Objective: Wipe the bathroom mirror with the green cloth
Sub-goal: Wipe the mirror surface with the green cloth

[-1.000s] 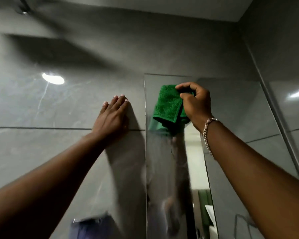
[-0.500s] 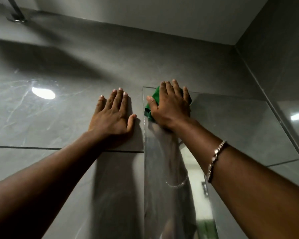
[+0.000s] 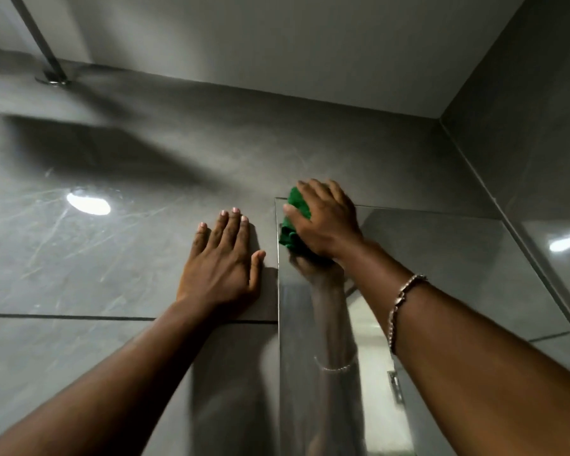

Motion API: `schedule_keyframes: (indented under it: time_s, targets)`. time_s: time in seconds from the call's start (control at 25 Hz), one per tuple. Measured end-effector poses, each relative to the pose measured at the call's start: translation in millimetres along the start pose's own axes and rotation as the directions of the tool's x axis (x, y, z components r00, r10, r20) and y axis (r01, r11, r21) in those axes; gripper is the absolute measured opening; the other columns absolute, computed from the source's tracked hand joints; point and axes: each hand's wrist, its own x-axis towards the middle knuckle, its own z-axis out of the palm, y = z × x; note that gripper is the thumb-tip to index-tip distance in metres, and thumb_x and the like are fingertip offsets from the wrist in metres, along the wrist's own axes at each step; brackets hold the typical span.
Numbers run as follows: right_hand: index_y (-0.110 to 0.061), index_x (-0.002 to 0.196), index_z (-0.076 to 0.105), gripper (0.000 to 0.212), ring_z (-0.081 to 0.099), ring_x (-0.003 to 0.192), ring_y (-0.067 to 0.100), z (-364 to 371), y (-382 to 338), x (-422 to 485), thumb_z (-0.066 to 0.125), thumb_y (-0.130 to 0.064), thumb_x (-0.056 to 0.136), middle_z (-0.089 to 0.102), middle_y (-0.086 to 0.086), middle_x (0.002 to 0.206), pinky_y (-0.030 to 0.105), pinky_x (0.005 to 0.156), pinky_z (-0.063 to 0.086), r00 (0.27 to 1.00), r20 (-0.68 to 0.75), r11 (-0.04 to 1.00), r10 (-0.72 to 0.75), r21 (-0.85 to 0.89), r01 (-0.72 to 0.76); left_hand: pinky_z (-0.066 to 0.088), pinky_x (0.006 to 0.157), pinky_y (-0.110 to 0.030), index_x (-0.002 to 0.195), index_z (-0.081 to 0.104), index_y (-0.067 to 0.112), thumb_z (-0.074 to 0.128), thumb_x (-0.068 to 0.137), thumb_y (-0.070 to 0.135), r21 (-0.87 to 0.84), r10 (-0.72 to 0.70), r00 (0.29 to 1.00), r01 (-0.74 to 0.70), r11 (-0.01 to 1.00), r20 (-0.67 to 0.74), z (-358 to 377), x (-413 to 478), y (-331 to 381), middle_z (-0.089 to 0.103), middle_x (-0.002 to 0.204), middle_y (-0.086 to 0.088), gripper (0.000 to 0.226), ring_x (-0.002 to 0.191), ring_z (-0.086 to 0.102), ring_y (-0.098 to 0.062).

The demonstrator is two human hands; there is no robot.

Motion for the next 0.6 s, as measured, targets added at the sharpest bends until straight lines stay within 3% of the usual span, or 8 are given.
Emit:
schedule_keyframes:
  time_s: [0.08,0.16,0.44,0.52,0.6]
  targets:
    - [-0.032,0.146,0.032,0.059,0.018,0.149,0.027,10.3,-13.8,-12.6,0.038,-0.055,0.092,0.033,-0.002,0.158,0.047,0.12,0.019,0.976,0.014,0.976,-0.216,-0.002,0.216,-0.001,0.123,-0.04,0.151,0.006,0.013,0.006,0.087,0.051,-0.05,0.0,0.999,-0.002,0.999,-0.033,-1.6,-1.5,-2.3,0.004,0.163,-0.007,0.075,0.15,-0.002,-0.018]
    - [-0.034,0.145,0.034,0.058,0.022,0.147,0.026,9.7,-2.9,-26.6,0.039,-0.052,0.09,0.037,-0.003,0.156,0.046,0.117,0.021,0.943,0.027,0.943,-0.331,-0.015,0.331,0.0,0.123,-0.037,0.151,0.008,0.012,0.007,0.086,0.051,-0.05,0.012,1.0,-0.013,0.999,-0.029,-5.0,-3.5,-5.6,0.006,0.163,-0.006,0.076,0.15,0.001,-0.017]
    - [-0.029,0.146,0.037,0.057,0.026,0.146,0.024,-24.9,102.6,-36.3,0.036,-0.048,0.092,0.039,-0.001,0.155,0.043,0.119,0.026,0.989,-0.099,0.991,-0.111,-0.079,0.103,0.008,0.122,-0.036,0.148,0.026,0.011,0.007,0.088,0.062,-0.056,0.102,0.981,-0.113,0.992,-0.164,6.6,-5.5,-11.6,0.023,0.158,-0.007,0.081,0.147,0.015,-0.017]
    - [-0.028,0.145,0.038,0.056,0.027,0.145,0.025,-24.6,114.2,-37.9,0.036,-0.047,0.093,0.04,0.0,0.154,0.043,0.119,0.026,0.99,-0.102,0.993,-0.102,-0.076,0.094,0.001,0.12,-0.028,0.147,0.027,0.015,0.017,0.091,0.061,-0.039,0.106,0.978,-0.115,0.993,-0.177,23.4,0.7,-25.8,0.03,0.155,-0.004,0.073,0.146,0.014,-0.011]
    - [-0.028,0.144,0.04,0.055,0.03,0.144,0.026,-25.9,133.0,-42.1,0.036,-0.047,0.093,0.042,0.001,0.153,0.043,0.119,0.027,0.989,-0.129,0.995,-0.074,-0.076,0.064,-0.009,0.117,-0.017,0.148,0.022,0.021,0.025,0.09,0.061,-0.06,0.073,0.992,-0.08,0.995,-0.105,32.9,9.8,-36.4,0.021,0.158,0.008,0.07,0.147,-0.001,-0.001]
